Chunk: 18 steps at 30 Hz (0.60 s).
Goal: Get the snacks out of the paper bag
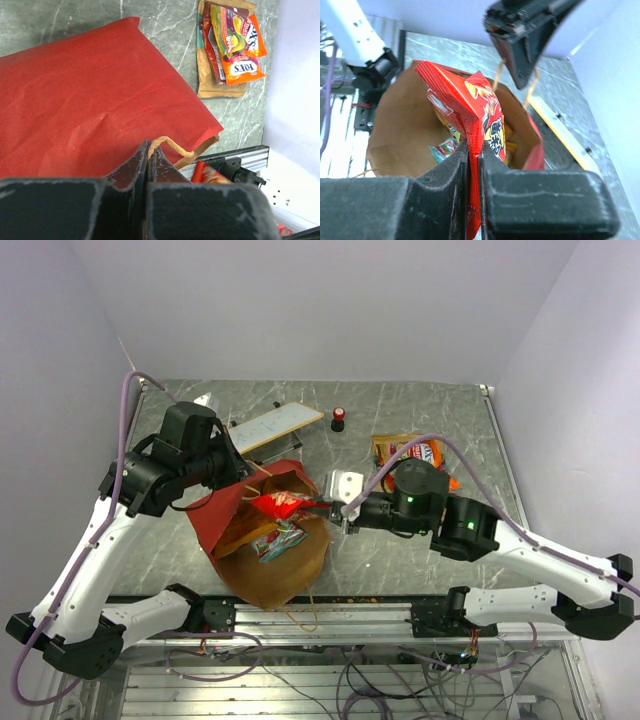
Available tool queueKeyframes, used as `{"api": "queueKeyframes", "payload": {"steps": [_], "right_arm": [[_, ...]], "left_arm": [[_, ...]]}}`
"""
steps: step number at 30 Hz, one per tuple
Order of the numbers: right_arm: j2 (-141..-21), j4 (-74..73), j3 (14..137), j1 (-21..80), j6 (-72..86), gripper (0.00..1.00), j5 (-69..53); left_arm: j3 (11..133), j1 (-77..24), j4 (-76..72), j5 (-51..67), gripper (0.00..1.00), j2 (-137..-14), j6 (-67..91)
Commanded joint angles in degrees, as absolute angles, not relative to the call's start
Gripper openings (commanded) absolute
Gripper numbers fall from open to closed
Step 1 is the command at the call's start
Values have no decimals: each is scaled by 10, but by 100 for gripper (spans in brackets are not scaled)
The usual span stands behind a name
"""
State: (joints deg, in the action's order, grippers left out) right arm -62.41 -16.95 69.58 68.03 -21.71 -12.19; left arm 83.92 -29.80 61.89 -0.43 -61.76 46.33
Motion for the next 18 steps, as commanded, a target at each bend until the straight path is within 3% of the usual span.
{"api": "queueKeyframes", "payload": {"steps": [1,11,18], "right_arm": [[-589,-210,705,679,-156,0,32],[-604,-286,709,649,29,0,552],[-697,-439,733,453,143,0,549]], "left_arm": [[844,-294,607,-23,7,-611,466],[846,-294,620,-30,7,-607,460],[857,-294,622,-24,7,-621,453]]}}
